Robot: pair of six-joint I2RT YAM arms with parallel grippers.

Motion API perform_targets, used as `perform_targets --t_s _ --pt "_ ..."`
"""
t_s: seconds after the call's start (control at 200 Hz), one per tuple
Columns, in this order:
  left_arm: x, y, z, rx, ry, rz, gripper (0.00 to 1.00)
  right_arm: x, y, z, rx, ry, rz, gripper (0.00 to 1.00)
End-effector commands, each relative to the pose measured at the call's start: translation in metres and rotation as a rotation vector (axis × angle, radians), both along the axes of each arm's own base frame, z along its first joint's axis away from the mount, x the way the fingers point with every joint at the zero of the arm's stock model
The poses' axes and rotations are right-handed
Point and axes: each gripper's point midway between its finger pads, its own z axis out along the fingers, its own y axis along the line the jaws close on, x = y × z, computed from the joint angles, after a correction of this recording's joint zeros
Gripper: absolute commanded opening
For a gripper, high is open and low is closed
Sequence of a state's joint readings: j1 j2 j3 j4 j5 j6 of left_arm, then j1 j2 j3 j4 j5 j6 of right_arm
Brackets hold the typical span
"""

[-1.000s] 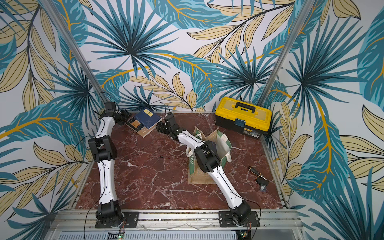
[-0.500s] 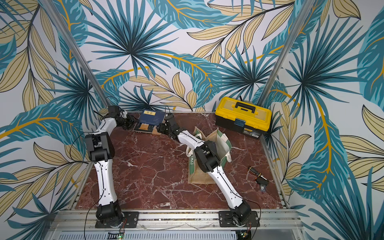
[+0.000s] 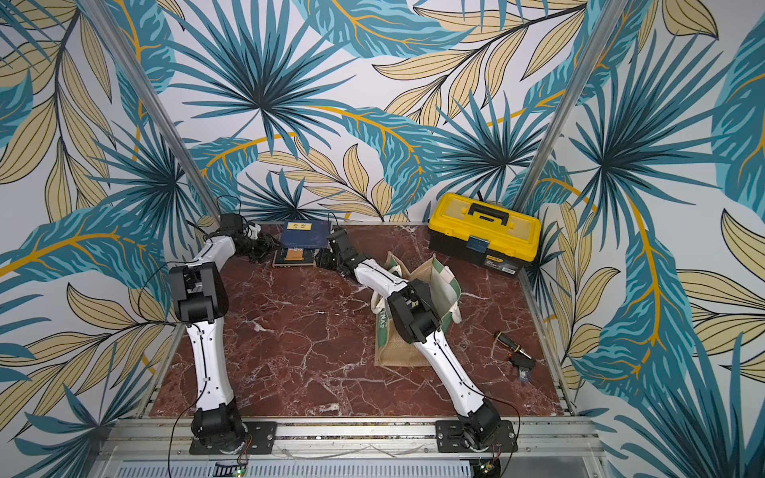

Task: Put the books into the canvas bag
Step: Move the book to the center of the board.

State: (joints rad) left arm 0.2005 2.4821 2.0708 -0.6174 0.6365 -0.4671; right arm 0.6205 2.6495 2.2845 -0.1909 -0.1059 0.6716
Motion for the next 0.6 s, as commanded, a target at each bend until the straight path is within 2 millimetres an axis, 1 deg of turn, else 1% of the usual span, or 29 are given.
perform_targets --t_s 0.0,0.055,0.11,0.215,0.336,0.416,0.481,0.591 --pt "-0.037 -0.011 -0.042 -0.02 0.186 -0.012 0.56 0.0 -0.046 -0.015 -0.14 0.063 -0.083 0.58" --pt "-0.037 -0.012 -0.043 -0.026 0.189 -0.01 0.56 0.004 -0.053 -0.017 -0.139 0.065 -0.102 0.59" --pt "-0.037 -0.013 -0.042 -0.028 0.187 -0.011 0.56 0.006 -0.05 -0.018 -0.12 0.06 -0.09 0.6" --pt "-0.036 -0.016 -0.04 -0.036 0.184 -0.017 0.55 0.009 -0.031 -0.021 -0.051 0.058 -0.036 0.6" --pt "-0.037 -0.021 -0.038 -0.047 0.182 -0.028 0.55 0.009 -0.01 -0.032 0.018 0.093 0.024 0.59" --pt "-0.038 -0.025 -0.034 -0.053 0.181 -0.04 0.55 0.008 0.0 -0.038 0.031 0.102 0.051 0.57" --pt "-0.041 -0.028 -0.032 -0.059 0.184 -0.051 0.55 0.006 -0.001 -0.045 0.03 0.12 0.05 0.55" --pt "-0.046 -0.033 -0.03 -0.056 0.193 -0.067 0.55 -0.002 -0.004 -0.056 -0.006 0.156 0.055 0.54"
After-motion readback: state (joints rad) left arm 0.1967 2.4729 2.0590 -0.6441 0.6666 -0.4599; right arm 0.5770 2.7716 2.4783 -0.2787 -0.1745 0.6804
